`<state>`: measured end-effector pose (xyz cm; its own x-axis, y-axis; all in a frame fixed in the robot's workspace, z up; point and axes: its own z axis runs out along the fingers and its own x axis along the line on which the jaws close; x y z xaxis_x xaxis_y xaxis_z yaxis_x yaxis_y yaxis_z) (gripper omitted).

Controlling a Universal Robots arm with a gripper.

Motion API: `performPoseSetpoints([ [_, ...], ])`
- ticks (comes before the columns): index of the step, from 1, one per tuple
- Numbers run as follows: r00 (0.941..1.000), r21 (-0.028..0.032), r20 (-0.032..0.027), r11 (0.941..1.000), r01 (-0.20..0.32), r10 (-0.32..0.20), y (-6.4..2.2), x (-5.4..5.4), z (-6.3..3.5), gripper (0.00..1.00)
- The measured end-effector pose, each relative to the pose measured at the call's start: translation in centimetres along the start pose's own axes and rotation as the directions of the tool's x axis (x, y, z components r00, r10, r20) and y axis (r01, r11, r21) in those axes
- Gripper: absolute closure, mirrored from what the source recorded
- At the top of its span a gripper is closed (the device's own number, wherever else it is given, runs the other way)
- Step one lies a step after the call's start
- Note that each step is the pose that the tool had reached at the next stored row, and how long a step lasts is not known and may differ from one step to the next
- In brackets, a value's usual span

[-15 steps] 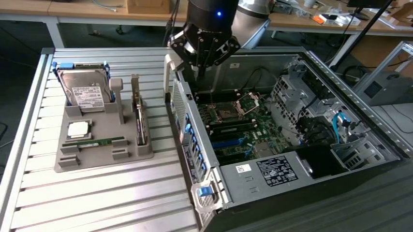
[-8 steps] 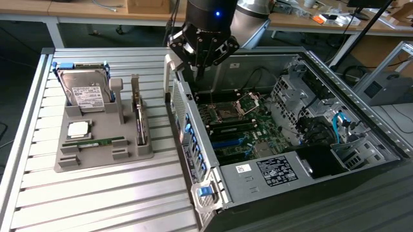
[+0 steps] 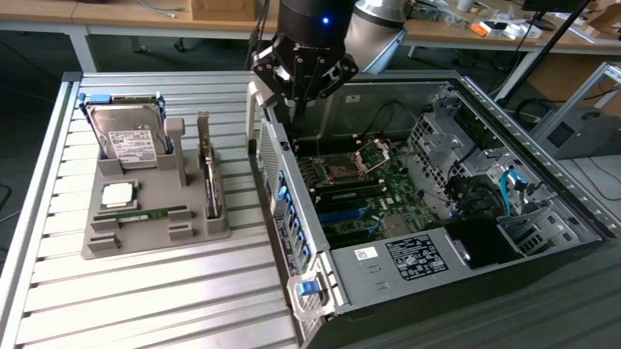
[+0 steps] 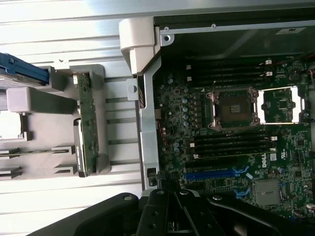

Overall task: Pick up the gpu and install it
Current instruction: 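Reach for the gpu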

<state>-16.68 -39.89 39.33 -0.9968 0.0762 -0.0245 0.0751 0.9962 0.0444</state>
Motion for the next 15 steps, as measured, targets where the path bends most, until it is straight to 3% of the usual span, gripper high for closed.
performPoseSetpoints([
  [15,1.0000,0.0000,0.0000,1.0000,0.000,0.000,-0.03,0.39,-0.01,0.89],
])
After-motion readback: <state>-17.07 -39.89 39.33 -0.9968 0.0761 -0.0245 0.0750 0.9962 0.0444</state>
